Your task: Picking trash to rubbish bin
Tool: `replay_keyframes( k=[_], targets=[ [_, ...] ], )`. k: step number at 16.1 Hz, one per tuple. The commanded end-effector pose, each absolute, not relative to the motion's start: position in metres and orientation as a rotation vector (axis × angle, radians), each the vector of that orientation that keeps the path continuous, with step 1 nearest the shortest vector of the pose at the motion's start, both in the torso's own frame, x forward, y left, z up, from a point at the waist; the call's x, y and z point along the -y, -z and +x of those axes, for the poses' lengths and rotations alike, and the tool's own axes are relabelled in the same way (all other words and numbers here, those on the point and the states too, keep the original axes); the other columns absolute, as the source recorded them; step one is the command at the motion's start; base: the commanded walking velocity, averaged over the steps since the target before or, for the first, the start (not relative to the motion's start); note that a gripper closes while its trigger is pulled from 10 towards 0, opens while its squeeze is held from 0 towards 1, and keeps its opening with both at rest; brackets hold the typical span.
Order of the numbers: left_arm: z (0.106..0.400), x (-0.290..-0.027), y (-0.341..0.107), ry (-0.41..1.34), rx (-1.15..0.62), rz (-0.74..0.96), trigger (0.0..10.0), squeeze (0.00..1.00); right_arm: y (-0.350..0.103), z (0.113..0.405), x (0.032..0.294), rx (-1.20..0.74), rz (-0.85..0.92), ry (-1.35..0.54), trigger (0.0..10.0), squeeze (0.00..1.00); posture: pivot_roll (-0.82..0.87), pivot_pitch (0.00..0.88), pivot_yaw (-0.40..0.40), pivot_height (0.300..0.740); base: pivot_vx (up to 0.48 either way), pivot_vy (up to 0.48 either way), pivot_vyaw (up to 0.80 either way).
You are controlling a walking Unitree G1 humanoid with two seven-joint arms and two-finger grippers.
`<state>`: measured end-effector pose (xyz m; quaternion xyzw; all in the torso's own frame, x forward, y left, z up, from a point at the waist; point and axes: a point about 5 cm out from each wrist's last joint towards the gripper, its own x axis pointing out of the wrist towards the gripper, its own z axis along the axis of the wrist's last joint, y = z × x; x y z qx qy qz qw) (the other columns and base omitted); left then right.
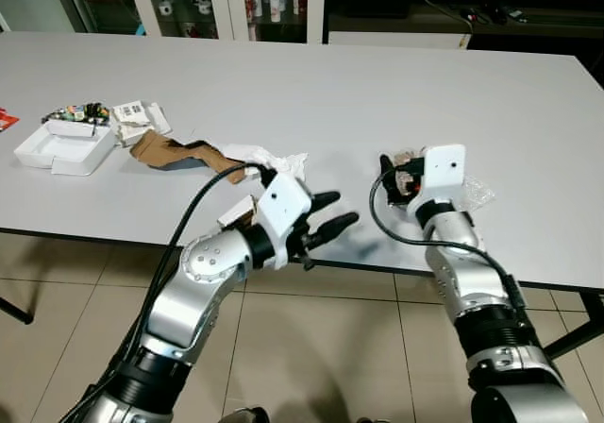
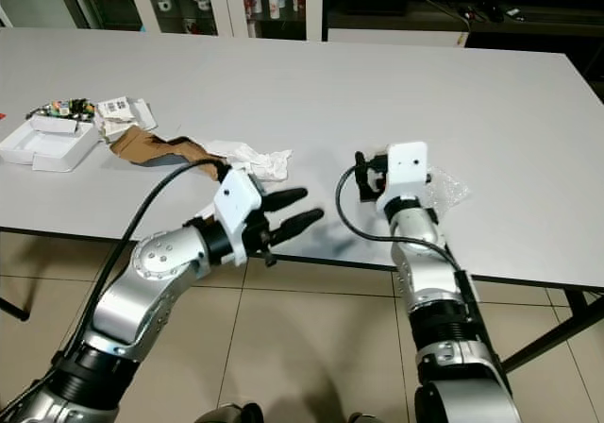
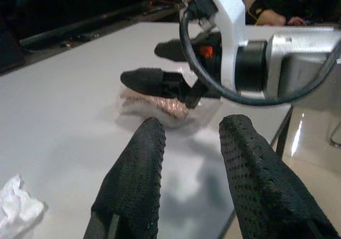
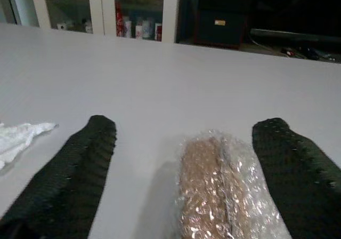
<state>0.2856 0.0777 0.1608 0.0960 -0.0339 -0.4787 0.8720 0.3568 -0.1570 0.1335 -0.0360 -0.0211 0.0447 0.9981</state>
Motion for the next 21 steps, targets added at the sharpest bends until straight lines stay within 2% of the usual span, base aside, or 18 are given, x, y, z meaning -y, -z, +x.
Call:
replay_keyframes(
  k=[1,4,9,10,11,16,19,21],
  targets=[
    [0.284,-0.085,-0.159,1.001,0.051,0.240,10.0,0.00,-0.134,0.360,0.160,0.034,-0.086,-0.087,10.0,1.00,-0.03,0.061,0.027,0.740,0.000,0.000,0.00],
    [0.283,-0.114,-0.154,0.955,-0.001,0.288,10.0,0.00,-0.135,0.362,0.163,0.038,-0.086,-0.083,10.0,1.00,-0.02,0.061,0.025,0.740,0.000,0.000,0.00],
    [0.276,-0.126,-0.155,0.956,-0.027,0.307,10.0,0.00,-0.131,0.363,0.168,0.020,-0.103,-0.068,10.0,1.00,-0.01,0.054,0.018,0.740,0.000,0.000,0.00],
    [0.274,-0.124,-0.156,0.960,-0.022,0.297,10.0,0.00,-0.130,0.364,0.169,0.007,-0.105,-0.062,10.0,0.68,-0.01,0.052,0.017,0.740,0.000,0.000,0.00],
    [0.273,-0.122,-0.157,0.966,-0.018,0.291,10.0,0.00,-0.128,0.364,0.169,-0.004,-0.106,-0.070,10.0,0.00,-0.01,0.052,0.015,0.740,0.000,0.000,0.00],
    [0.260,-0.108,-0.168,0.996,0.012,0.263,10.0,0.00,-0.124,0.372,0.172,-0.061,-0.147,-0.071,10.0,0.00,0.02,0.070,0.008,0.740,0.000,0.000,0.00],
    [0.253,-0.102,-0.176,1.014,0.035,0.252,10.0,0.00,-0.125,0.374,0.167,-0.060,-0.126,-0.083,10.0,0.00,0.03,0.090,0.009,0.740,0.000,0.000,0.00],
    [0.250,-0.095,-0.183,1.029,0.052,0.249,10.0,0.00,-0.108,0.370,0.164,-0.127,-0.081,-0.095,10.0,0.00,0.03,0.095,0.009,0.740,0.000,0.000,0.00]
  ],
)
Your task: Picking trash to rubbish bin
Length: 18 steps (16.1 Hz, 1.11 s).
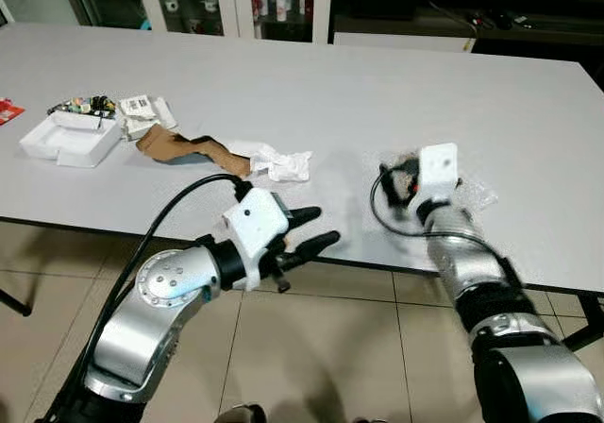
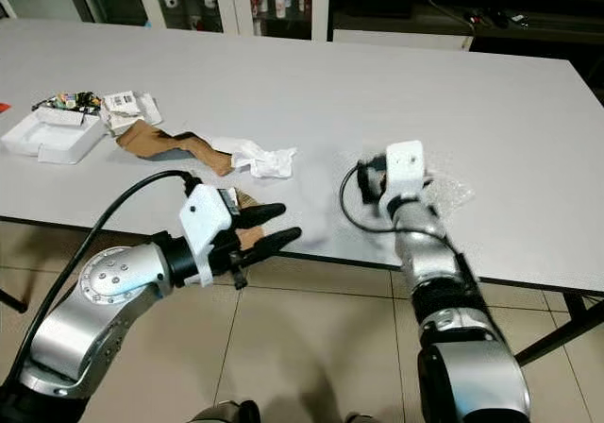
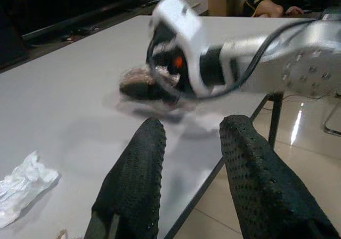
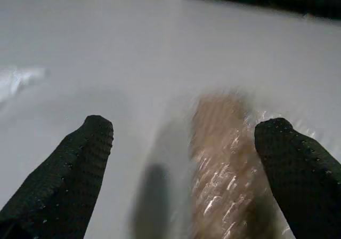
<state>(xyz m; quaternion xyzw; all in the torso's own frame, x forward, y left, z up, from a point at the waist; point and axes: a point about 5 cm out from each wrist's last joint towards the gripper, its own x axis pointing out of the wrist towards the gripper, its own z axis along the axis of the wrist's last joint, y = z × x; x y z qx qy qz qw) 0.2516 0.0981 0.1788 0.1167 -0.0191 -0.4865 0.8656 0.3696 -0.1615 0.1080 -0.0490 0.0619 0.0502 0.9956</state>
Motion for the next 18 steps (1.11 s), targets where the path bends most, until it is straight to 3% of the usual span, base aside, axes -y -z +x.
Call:
replay_keyframes(
  k=[1,6,10,12,17,18],
  targets=[
    [0.249,-0.094,-0.184,1.031,0.053,0.249,10.0,0.00,-0.104,0.369,0.163,-0.142,-0.075,-0.096,10.0,0.00,0.04,0.100,0.009,0.740,0.000,0.000,0.00],
    [0.240,-0.093,-0.193,1.052,0.044,0.259,10.0,0.00,-0.075,0.357,0.158,-0.245,-0.117,-0.081,10.0,0.00,0.06,0.114,0.015,0.740,0.000,0.000,0.00],
    [0.248,-0.139,-0.157,0.929,-0.136,0.312,10.0,0.00,-0.080,0.359,0.162,-0.228,-0.112,-0.064,10.0,0.00,0.06,0.121,0.019,0.740,0.000,0.000,0.00],
    [0.248,-0.148,-0.146,0.906,-0.186,0.333,10.0,0.00,-0.082,0.360,0.164,-0.220,-0.113,-0.058,10.0,0.00,0.06,0.121,0.020,0.740,0.000,0.000,0.00],
    [0.252,-0.140,-0.152,0.920,-0.124,0.315,10.0,0.00,-0.085,0.362,0.166,-0.203,-0.114,-0.052,10.0,0.00,0.05,0.124,0.015,0.740,0.000,0.000,0.00],
    [0.252,-0.137,-0.153,0.924,-0.124,0.320,10.0,0.00,-0.085,0.362,0.166,-0.200,-0.119,-0.052,6.8,0.00,0.05,0.123,0.014,0.740,0.000,0.000,0.00]
  ],
)
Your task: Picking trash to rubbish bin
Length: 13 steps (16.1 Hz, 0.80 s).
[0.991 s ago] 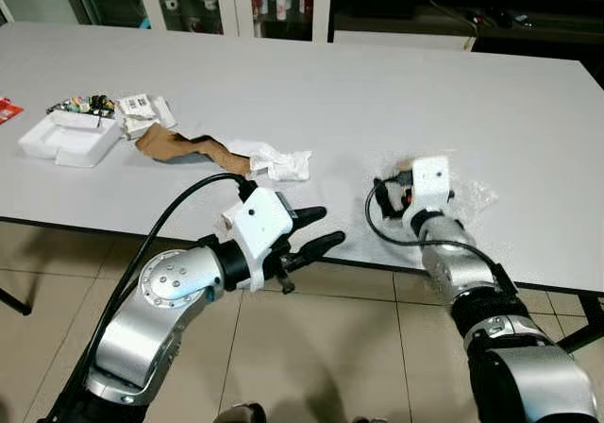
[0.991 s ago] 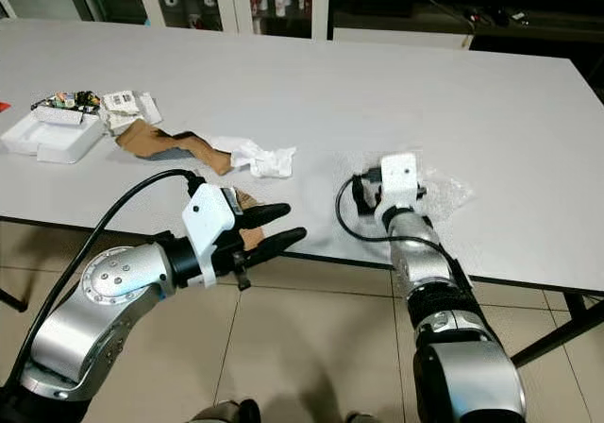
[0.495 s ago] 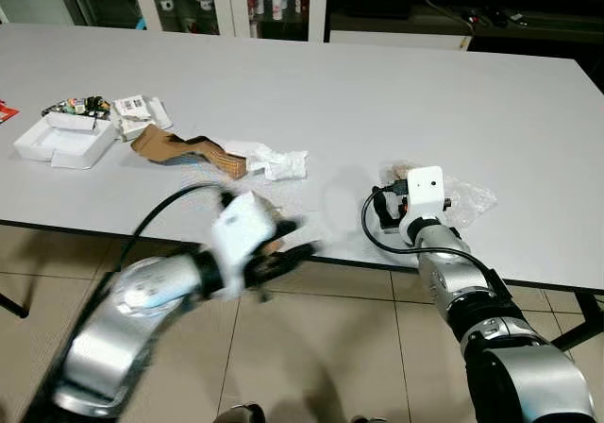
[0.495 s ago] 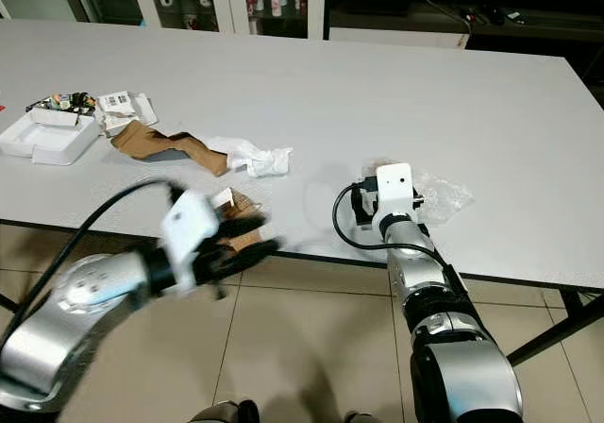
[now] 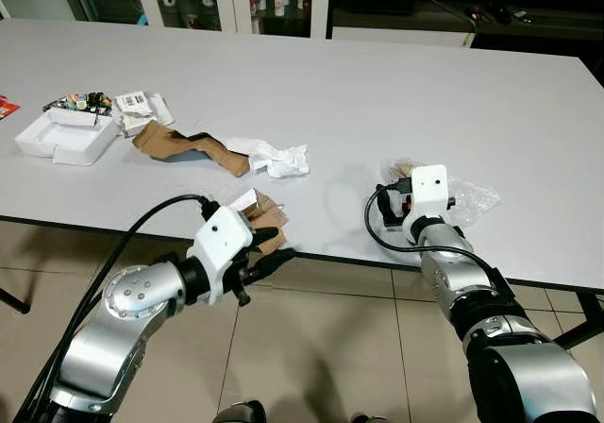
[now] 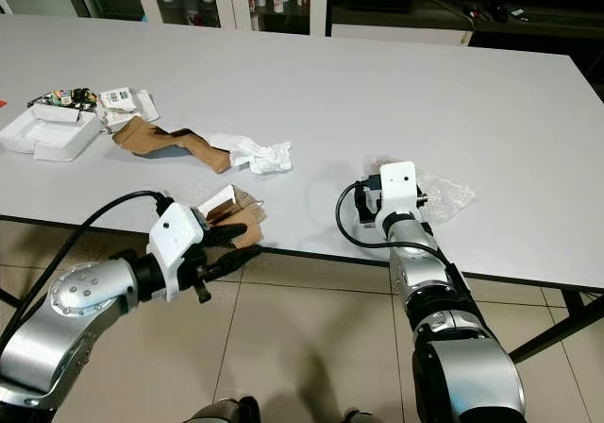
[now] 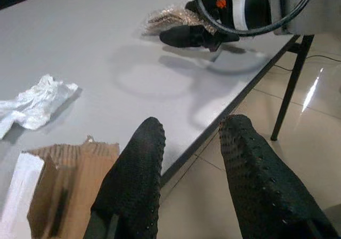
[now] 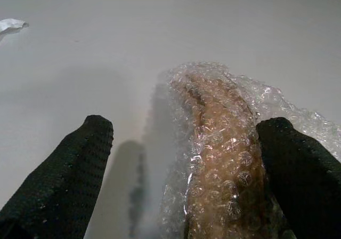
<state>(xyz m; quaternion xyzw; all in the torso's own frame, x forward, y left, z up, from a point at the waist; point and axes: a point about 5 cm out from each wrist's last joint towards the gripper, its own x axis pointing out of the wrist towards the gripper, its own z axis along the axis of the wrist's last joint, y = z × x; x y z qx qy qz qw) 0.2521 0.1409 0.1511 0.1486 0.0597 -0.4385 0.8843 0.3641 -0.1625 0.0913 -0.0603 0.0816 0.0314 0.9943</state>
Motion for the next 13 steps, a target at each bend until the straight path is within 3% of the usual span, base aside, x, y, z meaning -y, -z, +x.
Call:
replay_keyframes(
  k=[1,13],
  targets=[
    [0.252,-0.135,-0.154,0.928,-0.121,0.318,10.0,0.00,-0.085,0.361,0.166,-0.198,-0.124,-0.052,0.0,0.00,0.05,0.125,0.014,0.740,0.000,0.000,0.00],
    [0.254,-0.125,-0.160,0.946,-0.094,0.317,10.0,0.00,-0.084,0.360,0.163,-0.185,-0.137,-0.066,0.0,0.00,0.04,0.118,0.018,0.740,0.000,0.000,0.00]
  ],
)
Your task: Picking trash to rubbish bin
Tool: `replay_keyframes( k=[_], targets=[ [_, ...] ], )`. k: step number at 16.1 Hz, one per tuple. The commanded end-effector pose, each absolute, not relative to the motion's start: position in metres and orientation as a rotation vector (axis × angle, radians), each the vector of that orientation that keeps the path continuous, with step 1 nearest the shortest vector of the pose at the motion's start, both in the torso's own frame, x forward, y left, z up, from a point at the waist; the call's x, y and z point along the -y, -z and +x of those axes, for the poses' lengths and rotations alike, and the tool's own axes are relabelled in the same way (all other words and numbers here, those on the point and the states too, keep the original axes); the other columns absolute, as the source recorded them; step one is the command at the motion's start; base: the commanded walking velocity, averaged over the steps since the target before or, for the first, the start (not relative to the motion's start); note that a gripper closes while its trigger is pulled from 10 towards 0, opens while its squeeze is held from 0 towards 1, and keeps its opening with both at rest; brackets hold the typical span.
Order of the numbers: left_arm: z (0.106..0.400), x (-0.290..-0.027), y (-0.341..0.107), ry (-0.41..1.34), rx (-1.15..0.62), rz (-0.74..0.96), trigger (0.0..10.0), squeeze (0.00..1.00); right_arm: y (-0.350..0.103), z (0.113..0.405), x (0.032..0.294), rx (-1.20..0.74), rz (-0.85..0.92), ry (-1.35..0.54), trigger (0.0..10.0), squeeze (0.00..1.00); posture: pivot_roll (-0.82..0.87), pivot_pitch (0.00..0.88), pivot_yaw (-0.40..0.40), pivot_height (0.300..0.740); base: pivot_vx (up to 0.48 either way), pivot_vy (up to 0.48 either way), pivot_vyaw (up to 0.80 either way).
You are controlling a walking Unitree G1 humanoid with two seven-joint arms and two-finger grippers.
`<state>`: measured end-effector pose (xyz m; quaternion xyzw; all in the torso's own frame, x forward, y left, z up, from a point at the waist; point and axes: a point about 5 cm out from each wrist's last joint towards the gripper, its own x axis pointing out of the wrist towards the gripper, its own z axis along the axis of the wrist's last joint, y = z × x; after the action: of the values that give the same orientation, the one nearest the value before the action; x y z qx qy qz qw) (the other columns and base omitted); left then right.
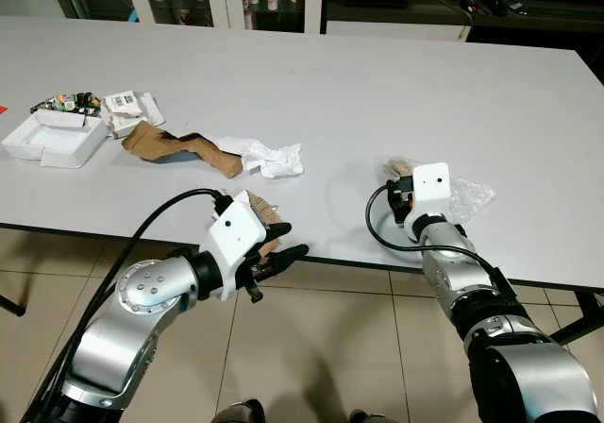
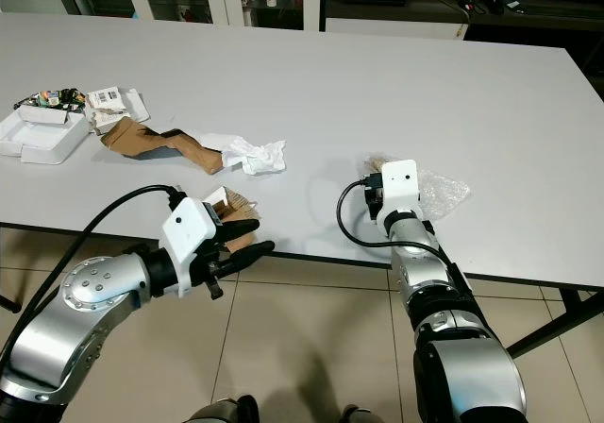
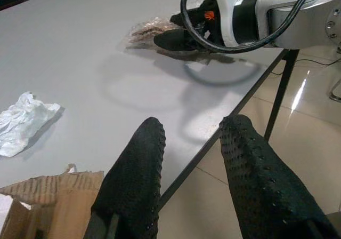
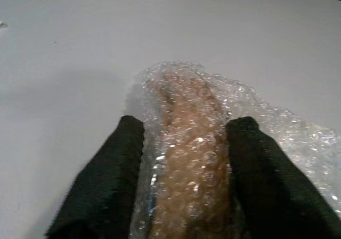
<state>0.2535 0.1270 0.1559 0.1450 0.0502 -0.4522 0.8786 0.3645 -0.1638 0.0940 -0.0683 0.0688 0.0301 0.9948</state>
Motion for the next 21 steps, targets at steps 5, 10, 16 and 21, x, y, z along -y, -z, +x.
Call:
replay_keyframes(
  k=[5,10,16,21],
  targets=[
    [0.2543,-0.1208,-0.1607,0.946,-0.077,0.308,10.0,0.00,-0.0840,0.3601,0.1620,-0.180,-0.134,-0.070,0.0,0.00,0.04,0.110,0.018,0.740,0.000,0.000,0.00],
    [0.2549,-0.1193,-0.1607,0.942,-0.072,0.305,10.0,0.00,-0.0834,0.3593,0.1608,-0.175,-0.132,-0.074,0.0,0.00,0.04,0.103,0.015,0.740,0.000,0.000,0.00],
    [0.2560,-0.1167,-0.1611,0.942,-0.066,0.300,10.0,0.00,-0.0824,0.3584,0.1596,-0.171,-0.130,-0.079,0.0,0.00,0.04,0.088,0.014,0.740,0.000,0.000,0.00],
    [0.2577,-0.1147,-0.1619,0.937,-0.058,0.293,10.0,0.00,-0.0846,0.3591,0.1611,-0.158,-0.124,-0.063,0.0,0.00,0.03,0.089,0.013,0.740,0.000,0.000,0.00]
  ],
)
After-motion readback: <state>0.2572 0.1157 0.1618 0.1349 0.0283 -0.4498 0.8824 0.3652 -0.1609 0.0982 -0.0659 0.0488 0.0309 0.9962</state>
